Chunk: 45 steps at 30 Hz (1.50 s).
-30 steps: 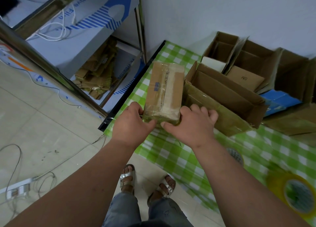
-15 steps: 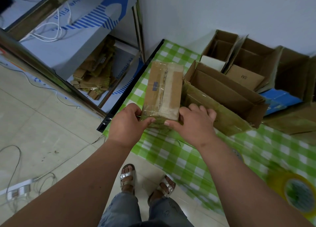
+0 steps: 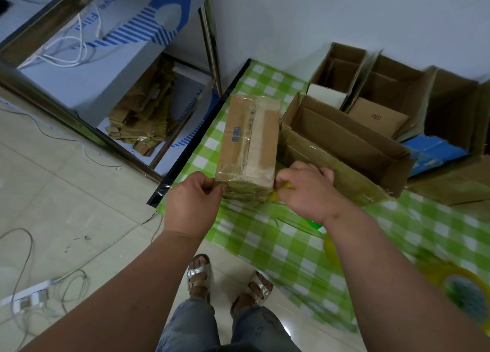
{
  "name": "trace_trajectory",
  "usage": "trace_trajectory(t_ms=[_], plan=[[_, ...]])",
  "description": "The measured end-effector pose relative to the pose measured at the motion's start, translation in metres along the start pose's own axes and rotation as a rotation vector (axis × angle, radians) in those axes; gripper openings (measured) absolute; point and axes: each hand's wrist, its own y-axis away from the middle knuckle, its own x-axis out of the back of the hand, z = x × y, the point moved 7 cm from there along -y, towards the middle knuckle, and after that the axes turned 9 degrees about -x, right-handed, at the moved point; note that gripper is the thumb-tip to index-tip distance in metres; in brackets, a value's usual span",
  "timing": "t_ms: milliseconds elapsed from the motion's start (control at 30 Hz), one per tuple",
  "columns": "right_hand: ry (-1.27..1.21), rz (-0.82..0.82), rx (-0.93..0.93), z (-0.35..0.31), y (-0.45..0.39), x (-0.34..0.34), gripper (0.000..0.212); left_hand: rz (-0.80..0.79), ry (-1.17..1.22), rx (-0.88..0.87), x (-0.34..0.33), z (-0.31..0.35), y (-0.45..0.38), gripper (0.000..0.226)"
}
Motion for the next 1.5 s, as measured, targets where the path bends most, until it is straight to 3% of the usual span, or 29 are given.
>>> trace_trajectory(t_ms=[200,400,700,900,1033,1133,1267,1500], plan=[[0.003,0.094,0.024,0.001,0.005,0.004,0.011,0.023,0.040,0.058,-0.002,0.003,0.008,0.036],[0.000,0.115,0.055,0.000,0.010,0.004,0.018,0.002,0.043,-0.027,0.000,0.012,0.010,0.011],[0.030,0.198,0.046,-0.007,0.008,-0.001,0.031,0.033,0.066,-0.117,0.006,0.021,0.010,0.009],[0.056,0.245,0.002,-0.010,0.009,-0.004,0.035,-0.093,0.059,-0.030,-0.001,0.018,0.003,0.017],[0.054,0.254,-0.023,-0.012,0.008,-0.008,0.035,-0.142,0.322,0.171,-0.008,0.011,0.005,0.025],[0.033,0.234,-0.034,-0.012,0.008,-0.009,0.035,-0.186,0.352,0.198,-0.012,0.011,0.008,0.029],[-0.015,0.090,-0.011,-0.009,0.009,-0.011,0.022,-0.189,0.392,0.206,-0.015,0.013,0.011,0.033],[-0.434,0.012,-0.033,-0.022,0.024,-0.013,0.033,-0.023,0.425,0.117,-0.006,0.024,0.000,0.050]])
